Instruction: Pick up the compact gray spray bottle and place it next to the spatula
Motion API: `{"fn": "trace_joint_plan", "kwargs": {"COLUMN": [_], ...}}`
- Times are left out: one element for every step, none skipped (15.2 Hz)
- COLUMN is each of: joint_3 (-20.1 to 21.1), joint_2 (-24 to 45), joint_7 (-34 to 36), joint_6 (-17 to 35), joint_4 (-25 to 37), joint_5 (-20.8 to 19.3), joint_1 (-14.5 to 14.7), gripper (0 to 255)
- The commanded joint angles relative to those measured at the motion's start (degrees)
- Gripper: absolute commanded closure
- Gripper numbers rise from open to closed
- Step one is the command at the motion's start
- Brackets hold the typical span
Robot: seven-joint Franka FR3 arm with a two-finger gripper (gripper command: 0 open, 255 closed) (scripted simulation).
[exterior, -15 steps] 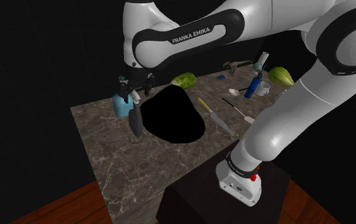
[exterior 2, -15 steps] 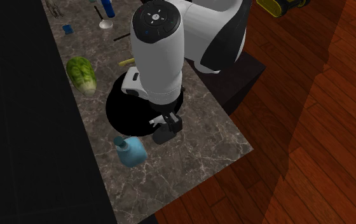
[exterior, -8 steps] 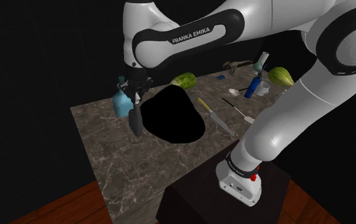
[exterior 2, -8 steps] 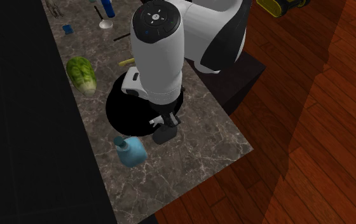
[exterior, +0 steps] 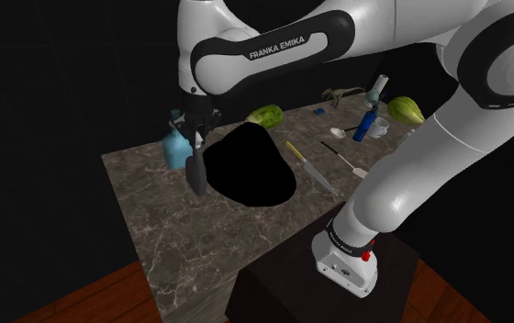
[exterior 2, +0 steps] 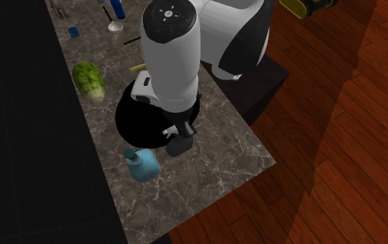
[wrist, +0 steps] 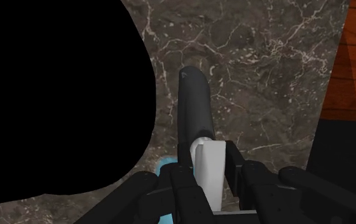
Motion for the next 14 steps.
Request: {"fn": "trace_joint_plan", "kwargs": {"joint_3": [-0.1, -0.1, -0.2, -0.2, -0.3, -0.3, -0.4, -0.4, -0.5, -0.6, -0.6, -0.6, -0.7, -0.7], "joint_2": [-0.6, -0.9, -1.1, -1.4, -1.6, -1.9, -2.1, -2.3, -2.5, -2.6, -2.8, -3.0, -3.1, -3.2], "joint_7": [-0.1, -0.2, -0.3, -0.4, -0.5, -0.6, -0.6, -0.7, -0.7, -0.8, -0.9, -0.9, -1.0, -1.0], "joint_6": [-1.4, -2.2, -3.0, -3.7, -4.5, -5.3, -6.1, -6.8, -7.6, -8.4, -9.2, -9.9, -10.7, -11.5], "joint_4": [0.8, 1.4, 1.9, 2.4, 3.0, 3.5, 4.1, 4.7, 5.3, 5.9, 6.5, 7.2, 7.8, 8.5], "joint_5": [0.2, 0.3, 0.4, 0.5, 0.6, 0.6, 0.7, 0.7, 0.8, 0.8, 0.9, 0.9, 0.9, 1.0], "joint_1": [0.0, 0.0, 0.0, 0.0, 0.0, 0.0, 0.0, 0.0, 0.0, 0.0, 0.0, 0.0, -0.1, -0.1], "gripper": [255, 255, 255, 255, 255, 255, 255, 255, 255, 255, 255, 255, 255, 255]}}
